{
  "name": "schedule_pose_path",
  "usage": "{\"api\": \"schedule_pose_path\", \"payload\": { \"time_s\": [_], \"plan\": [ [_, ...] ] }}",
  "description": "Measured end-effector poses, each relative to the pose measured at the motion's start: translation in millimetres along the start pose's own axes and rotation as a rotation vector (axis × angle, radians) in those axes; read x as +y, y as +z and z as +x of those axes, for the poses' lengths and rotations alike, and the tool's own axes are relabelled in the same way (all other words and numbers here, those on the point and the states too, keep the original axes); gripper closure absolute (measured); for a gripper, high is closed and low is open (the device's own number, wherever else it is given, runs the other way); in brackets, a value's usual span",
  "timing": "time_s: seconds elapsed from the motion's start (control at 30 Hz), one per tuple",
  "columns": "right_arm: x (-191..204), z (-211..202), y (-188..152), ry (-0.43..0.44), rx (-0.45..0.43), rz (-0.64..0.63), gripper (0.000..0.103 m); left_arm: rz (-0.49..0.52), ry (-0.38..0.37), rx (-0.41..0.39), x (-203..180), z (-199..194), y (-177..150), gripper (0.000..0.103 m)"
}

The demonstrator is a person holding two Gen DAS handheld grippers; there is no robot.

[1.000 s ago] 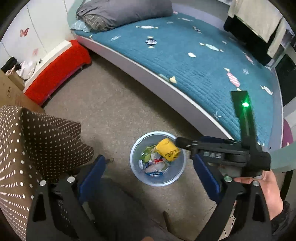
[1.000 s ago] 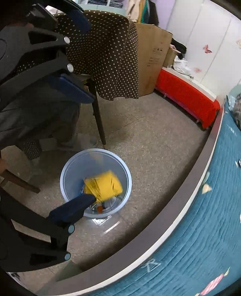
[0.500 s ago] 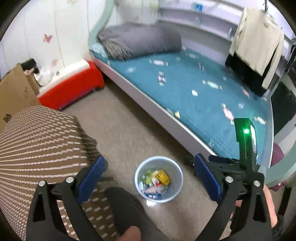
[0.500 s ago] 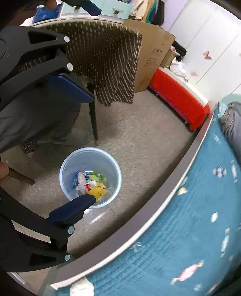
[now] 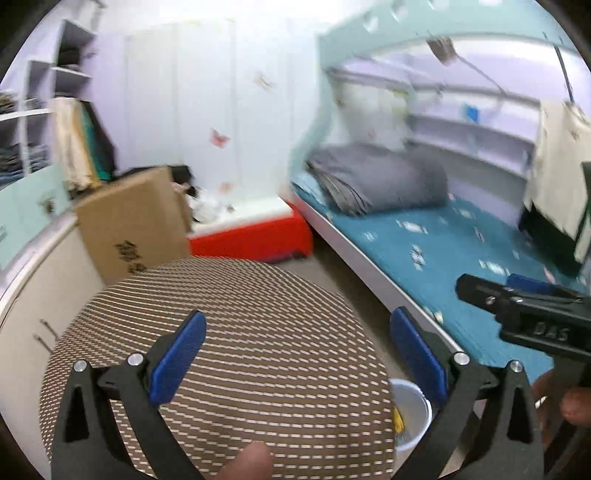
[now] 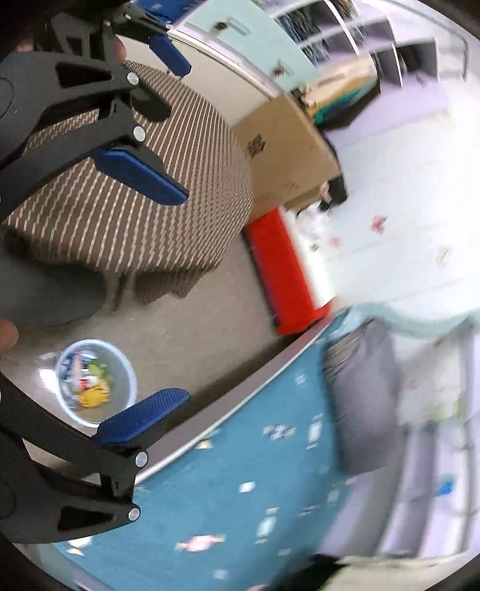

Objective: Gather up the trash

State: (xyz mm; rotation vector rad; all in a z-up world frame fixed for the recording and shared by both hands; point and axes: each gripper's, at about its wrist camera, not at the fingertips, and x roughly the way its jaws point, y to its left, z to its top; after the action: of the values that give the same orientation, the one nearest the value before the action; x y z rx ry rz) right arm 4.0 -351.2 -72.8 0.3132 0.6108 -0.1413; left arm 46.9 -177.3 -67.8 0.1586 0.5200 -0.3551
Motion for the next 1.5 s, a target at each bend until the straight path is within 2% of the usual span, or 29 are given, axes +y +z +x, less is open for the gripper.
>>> {"api": "schedule_pose_path", "payload": {
  "time_s": [0.17,0.37,0.6,1.0,1.5],
  "plan": [
    [52,-35,15,0.013,-0.112,-0.095,0.006,-0.051,0.127,-0.115,36,-41,16,0.005],
    [91,-68,26,0.018,-0.221,-0.184,0.006,-0.14,0.13,-0.22,69,-87,30,0.005],
    [114,-89,28,0.012,-0.318,-0.242,0.006,-0.155,0.207,-0.254,87,-118,32,0.005],
    [122,-96,25,0.018,-0.341,-0.245,0.006,-0.174,0.244,-0.265,94,-131,24,0.005],
    [121,-99,23,0.033,-0.343,-0.237,0.006,-0.18,0.24,-0.273,89,-136,22,0.005]
  ]
}}
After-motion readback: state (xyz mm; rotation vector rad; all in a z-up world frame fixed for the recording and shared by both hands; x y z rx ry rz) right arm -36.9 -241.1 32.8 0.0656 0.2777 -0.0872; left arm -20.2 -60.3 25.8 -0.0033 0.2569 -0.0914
